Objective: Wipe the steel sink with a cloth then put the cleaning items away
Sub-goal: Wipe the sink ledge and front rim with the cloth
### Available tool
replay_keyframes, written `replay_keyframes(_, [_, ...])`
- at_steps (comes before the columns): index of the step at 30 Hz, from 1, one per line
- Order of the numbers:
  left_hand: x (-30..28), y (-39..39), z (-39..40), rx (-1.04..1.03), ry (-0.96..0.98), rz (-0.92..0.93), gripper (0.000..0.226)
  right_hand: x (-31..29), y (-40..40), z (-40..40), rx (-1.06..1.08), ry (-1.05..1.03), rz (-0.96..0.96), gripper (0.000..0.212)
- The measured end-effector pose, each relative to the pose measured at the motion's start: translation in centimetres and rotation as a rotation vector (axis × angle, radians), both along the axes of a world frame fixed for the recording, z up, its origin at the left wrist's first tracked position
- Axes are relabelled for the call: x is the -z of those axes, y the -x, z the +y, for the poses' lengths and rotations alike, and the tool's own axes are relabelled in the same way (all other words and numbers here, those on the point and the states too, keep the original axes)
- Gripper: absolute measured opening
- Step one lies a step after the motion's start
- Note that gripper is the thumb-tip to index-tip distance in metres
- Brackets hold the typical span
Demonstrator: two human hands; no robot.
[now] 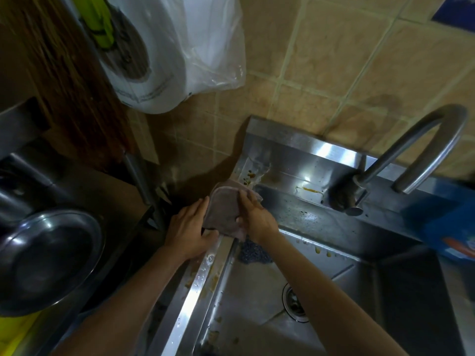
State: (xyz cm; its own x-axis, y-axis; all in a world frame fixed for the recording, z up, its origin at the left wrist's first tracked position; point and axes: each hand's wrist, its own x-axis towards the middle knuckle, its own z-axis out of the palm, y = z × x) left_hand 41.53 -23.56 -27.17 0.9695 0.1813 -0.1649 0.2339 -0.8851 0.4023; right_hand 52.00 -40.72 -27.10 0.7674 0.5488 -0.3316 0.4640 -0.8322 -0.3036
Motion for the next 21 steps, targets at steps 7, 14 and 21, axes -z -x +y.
replay_keyframes(7, [-1.1, -4.7, 0.1, 0.159, -0.259, 0.167, 0.065, 1.3, -1.0, -0.3, 0.027, 0.033, 0.126, 0.078])
replay_keyframes(14, [-1.5, -8.3, 0.6, 0.212, -0.308, 0.209, 0.065, 1.2, -3.8, 0.4, 0.021, 0.128, 0.03, 0.077])
replay_keyframes(21, [-1.5, -11.3, 0.7, 0.213, -0.329, 0.205, 0.064, 0.9, -6.5, 1.1, 0.002, 0.185, -0.047, 0.077])
